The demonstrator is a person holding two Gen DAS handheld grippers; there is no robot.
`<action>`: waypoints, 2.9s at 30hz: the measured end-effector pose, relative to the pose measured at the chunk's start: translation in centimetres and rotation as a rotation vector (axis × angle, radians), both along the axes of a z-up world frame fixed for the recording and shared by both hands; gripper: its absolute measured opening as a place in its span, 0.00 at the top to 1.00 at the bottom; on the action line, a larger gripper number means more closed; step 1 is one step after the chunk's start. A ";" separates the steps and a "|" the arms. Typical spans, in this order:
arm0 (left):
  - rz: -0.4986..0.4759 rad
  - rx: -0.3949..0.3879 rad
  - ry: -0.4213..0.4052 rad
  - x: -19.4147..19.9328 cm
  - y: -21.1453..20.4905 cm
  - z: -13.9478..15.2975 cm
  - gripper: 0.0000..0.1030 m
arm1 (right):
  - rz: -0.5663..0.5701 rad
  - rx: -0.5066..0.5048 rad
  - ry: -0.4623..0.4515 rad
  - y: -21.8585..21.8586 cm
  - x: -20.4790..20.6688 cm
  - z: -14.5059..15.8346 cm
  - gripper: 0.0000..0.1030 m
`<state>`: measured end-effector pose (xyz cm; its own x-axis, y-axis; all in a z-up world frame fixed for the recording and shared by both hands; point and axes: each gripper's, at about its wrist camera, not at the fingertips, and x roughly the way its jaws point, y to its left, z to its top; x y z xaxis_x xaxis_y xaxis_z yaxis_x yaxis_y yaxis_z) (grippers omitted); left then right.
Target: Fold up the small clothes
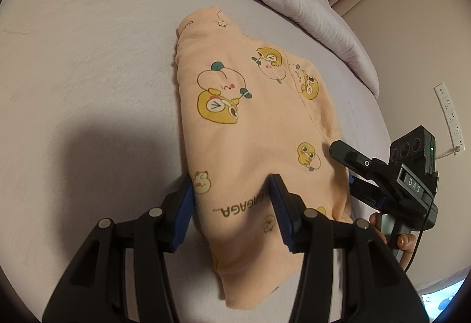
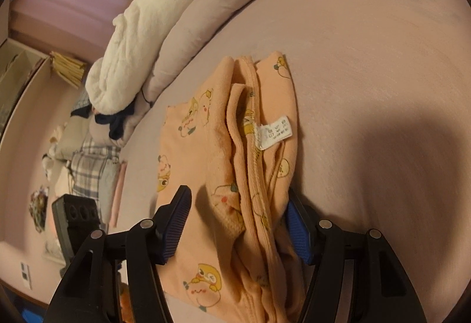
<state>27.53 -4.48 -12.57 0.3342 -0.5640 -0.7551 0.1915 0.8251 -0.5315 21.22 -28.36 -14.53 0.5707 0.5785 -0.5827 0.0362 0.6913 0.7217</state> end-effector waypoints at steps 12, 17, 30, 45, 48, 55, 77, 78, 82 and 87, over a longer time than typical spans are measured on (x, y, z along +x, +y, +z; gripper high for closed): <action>-0.005 0.005 -0.008 1.0 -0.7 0.0 0.49 | 0.043 -0.070 -0.021 1.2 1.3 0.3 0.37; -0.003 -0.003 -0.004 1.4 -0.8 0.0 0.48 | 0.044 -0.073 -0.023 1.5 1.9 0.4 0.37; 0.013 0.015 -0.014 2.5 -1.9 -0.3 0.47 | 0.066 -0.139 -0.042 2.6 2.6 0.7 0.39; 0.006 0.090 -0.047 2.6 -3.1 -0.2 0.46 | 0.064 -0.222 -0.053 3.6 2.9 0.9 0.50; 0.012 0.110 -0.053 2.5 -3.2 -0.2 0.46 | 0.060 -0.243 -0.054 3.7 3.0 0.9 0.52; 0.010 0.132 -0.054 2.5 -3.4 -0.2 0.46 | 0.047 -0.264 -0.064 4.1 2.8 1.0 0.55; 0.030 0.109 -0.057 -0.4 -3.1 1.6 0.77 | 0.041 -0.365 -0.177 7.5 -0.7 4.5 0.70; 0.031 0.107 -0.059 -1.0 -3.1 1.7 0.77 | 0.044 -0.366 -0.180 7.6 -1.3 4.7 0.70; 0.018 0.112 -0.088 -3.5 -3.4 2.5 0.77 | 0.056 -0.371 -0.194 8.8 -3.8 5.5 0.70; 0.005 0.107 -0.088 -6.9 -3.0 2.9 0.77 | 0.071 -0.374 -0.202 10.1 -7.2 6.3 0.70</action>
